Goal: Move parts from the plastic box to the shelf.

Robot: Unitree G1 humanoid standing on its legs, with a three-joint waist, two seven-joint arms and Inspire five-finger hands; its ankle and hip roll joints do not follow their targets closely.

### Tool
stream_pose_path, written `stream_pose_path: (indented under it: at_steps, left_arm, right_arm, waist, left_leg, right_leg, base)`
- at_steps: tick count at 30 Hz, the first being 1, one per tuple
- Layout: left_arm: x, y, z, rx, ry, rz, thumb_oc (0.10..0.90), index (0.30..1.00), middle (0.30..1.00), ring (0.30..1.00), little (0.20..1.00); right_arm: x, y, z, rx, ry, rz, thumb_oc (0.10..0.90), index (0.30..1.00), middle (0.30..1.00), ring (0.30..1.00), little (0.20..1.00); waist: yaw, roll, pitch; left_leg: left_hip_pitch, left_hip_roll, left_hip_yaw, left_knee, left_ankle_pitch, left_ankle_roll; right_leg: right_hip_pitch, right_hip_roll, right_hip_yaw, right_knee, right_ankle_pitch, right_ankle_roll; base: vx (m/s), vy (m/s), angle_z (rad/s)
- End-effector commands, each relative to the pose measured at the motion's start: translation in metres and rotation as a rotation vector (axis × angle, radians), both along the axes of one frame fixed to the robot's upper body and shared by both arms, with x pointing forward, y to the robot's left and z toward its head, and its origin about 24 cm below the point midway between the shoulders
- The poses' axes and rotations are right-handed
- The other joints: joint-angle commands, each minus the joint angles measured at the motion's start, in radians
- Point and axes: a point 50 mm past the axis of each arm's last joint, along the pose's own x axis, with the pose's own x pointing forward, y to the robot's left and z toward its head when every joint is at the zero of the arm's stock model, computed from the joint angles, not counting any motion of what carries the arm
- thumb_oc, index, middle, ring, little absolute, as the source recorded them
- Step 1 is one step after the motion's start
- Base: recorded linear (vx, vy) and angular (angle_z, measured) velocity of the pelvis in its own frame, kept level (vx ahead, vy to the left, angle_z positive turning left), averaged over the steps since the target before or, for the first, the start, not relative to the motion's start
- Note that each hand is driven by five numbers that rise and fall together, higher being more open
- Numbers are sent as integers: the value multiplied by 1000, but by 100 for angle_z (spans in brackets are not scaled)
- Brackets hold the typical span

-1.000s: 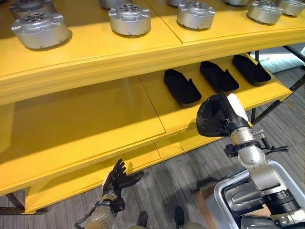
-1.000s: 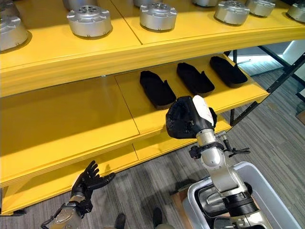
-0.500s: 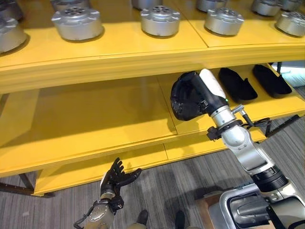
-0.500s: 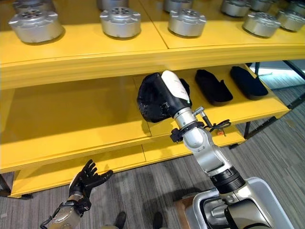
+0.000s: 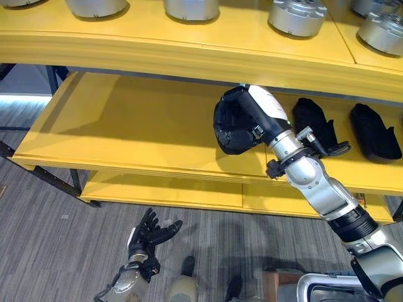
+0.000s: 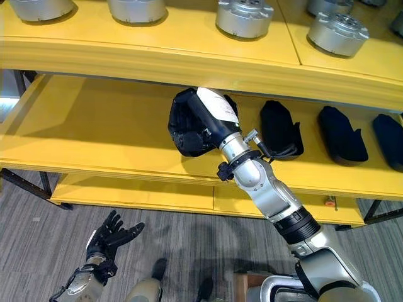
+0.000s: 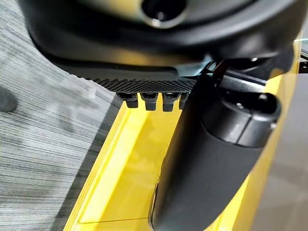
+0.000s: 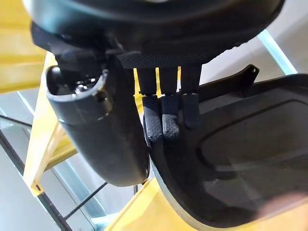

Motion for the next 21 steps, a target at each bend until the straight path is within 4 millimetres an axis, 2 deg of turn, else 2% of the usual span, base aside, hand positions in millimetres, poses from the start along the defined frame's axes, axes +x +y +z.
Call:
stream_pose_path:
  at_steps: [1,5,8,9,12,18,20,21]
  left_arm:
    - [18,-2,35,13,-209,-23,900,1000,1000,1000,1000]
    - [20,-1,37,35,-216,-53,900,1000,1000,1000,1000]
    - [20,1,38,51,-217,-65,900,1000,1000,1000,1000]
    - [20,1,38,51,-217,-65,900,1000,1000,1000,1000]
    - [21,5,40,71,-221,-74,900,1000,1000,1000,1000]
    - [20,11,39,88,-210,-77,900,1000,1000,1000,1000]
    - [20,12,40,93,-211,-90,900,1000,1000,1000,1000]
    - [20,12,41,97,-215,-101,900,1000,1000,1000,1000]
  right_arm:
    - [-22,20,84,18,-422,93,400,300,300,300,300]
    - [-19,15,79,10,-404,65,400,300,300,300,300]
    - [-18,15,74,-7,-395,49,400,300,300,300,300]
    - [-18,15,74,-7,-395,49,400,300,300,300,300]
    - [-6,11,63,-81,-343,1,400,300,300,300,300]
    - [14,1,42,-292,-212,-55,400,300,300,300,300]
    - [22,-3,36,-363,-165,-74,400,300,300,300,300]
    - [28,-6,33,-444,-140,-93,400,300,300,300,300]
  waist:
    - [2,32,-135]
    - [11,25,-137]
    - [18,13,-144]
    - [18,13,-144]
    - [29,-5,-147]
    - [47,-33,-137]
    - [54,-42,-121]
    - [63,-49,-93]
  left_leg:
    - [55,110,-77,-75,46,-52]
    - [47,65,-57,-20,-2,-36]
    - [51,24,-40,9,-41,-20]
    - [51,23,-40,10,-41,-19]
    - [45,-6,-18,43,-73,-10]
    - [21,-15,-2,82,-97,-7]
    - [1,-10,-4,104,-101,-10]
    - [-30,-4,-7,132,-104,-15]
  right_leg:
    - [-58,-60,118,140,-115,33]
    - [-36,-114,113,146,-103,53]
    - [-11,-157,111,132,-85,82]
    - [-11,-157,111,132,-85,82]
    - [-3,-190,115,117,-66,105]
    - [-13,-204,114,113,-56,120]
    - [-24,-202,114,121,-60,119]
    - [-47,-199,106,144,-66,117]
  base:
    - [111,279,26]
    - [80,184,11]
    - [106,179,0]
    - [83,177,0]
    - [71,139,-1]
    - [36,47,-2]
    - [-38,-28,-1]
    - [-69,-43,2]
